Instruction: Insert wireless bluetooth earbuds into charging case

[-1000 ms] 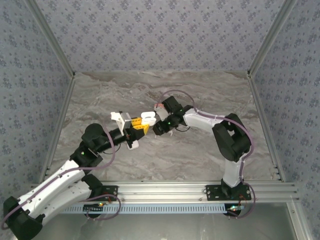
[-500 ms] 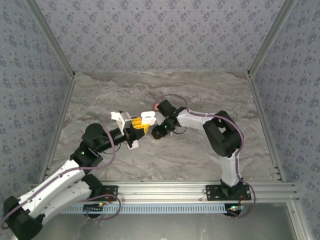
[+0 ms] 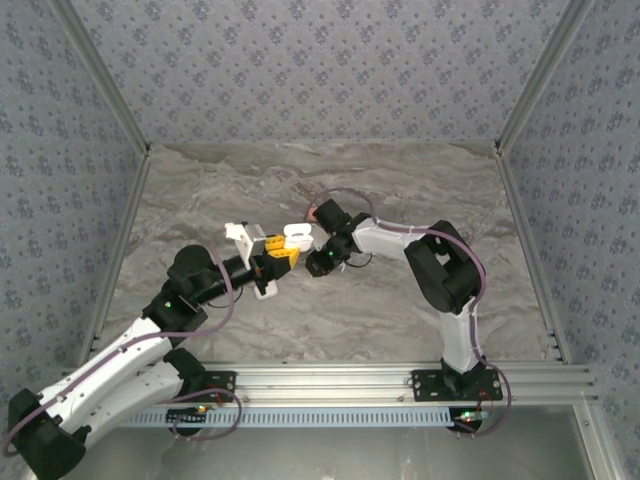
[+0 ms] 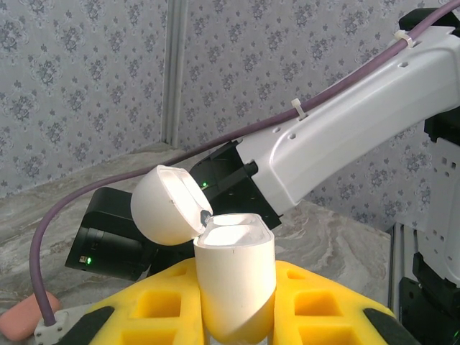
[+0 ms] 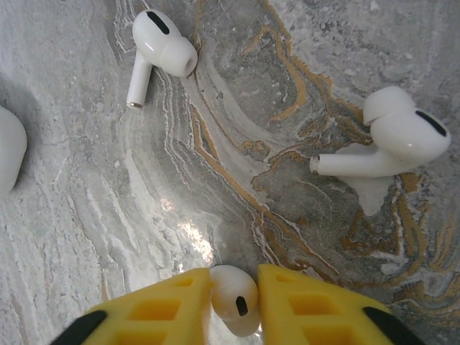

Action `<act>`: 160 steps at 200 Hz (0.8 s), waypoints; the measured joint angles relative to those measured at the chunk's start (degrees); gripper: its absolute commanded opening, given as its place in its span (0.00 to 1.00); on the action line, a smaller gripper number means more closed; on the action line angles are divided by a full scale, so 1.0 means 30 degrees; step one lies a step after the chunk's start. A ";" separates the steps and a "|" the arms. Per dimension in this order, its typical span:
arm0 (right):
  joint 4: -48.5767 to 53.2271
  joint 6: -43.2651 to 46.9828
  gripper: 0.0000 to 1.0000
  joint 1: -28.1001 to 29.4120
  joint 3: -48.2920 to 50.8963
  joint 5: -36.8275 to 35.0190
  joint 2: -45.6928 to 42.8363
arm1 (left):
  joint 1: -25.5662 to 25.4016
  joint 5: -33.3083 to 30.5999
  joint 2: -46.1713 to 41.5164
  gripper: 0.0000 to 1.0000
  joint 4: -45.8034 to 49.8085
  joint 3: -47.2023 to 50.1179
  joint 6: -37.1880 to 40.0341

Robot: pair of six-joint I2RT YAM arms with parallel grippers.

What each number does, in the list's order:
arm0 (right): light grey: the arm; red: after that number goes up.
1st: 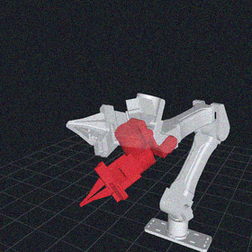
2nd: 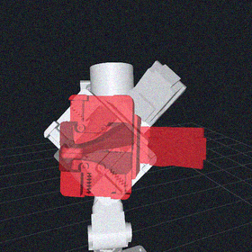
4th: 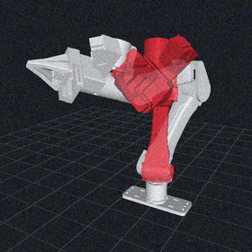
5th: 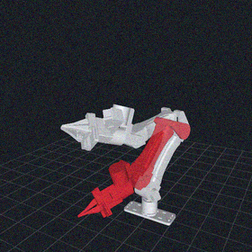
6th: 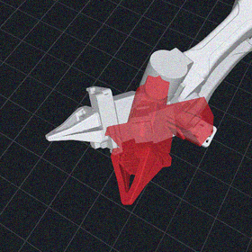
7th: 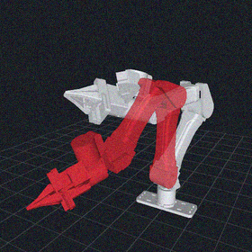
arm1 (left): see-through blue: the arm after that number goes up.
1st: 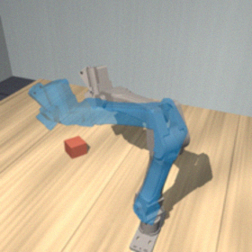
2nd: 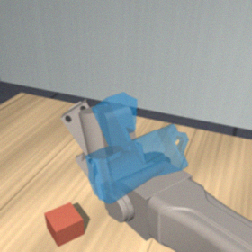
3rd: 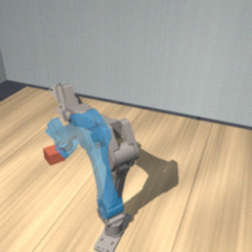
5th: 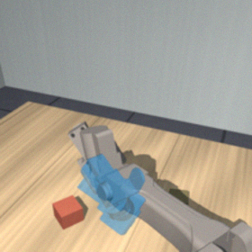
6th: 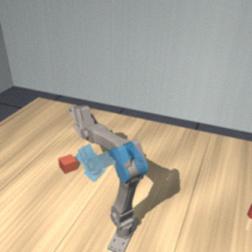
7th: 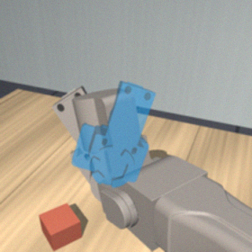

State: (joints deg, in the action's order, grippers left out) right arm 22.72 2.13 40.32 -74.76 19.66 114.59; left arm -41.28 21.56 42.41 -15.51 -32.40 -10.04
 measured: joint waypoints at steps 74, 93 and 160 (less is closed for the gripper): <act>-0.0219 -0.0226 0.18 -0.0627 0.2900 -0.0605 -0.4255 | 0.0000 -0.0058 0.0197 0.00 0.0000 0.0000 -0.0015; -0.0510 -0.0481 0.18 -0.1479 0.4197 -0.1013 -0.7614 | 0.0000 -0.0058 0.0670 0.00 -0.0386 0.0000 -0.0036; -0.2361 -0.1064 0.19 -0.2703 0.5989 -0.2135 -1.7325 | 0.0000 0.0401 0.3847 0.00 -0.3016 0.0182 -0.1020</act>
State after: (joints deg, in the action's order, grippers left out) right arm 15.64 -1.06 32.21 -56.80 13.26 62.61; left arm -41.28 22.76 53.95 -24.56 -31.86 -13.10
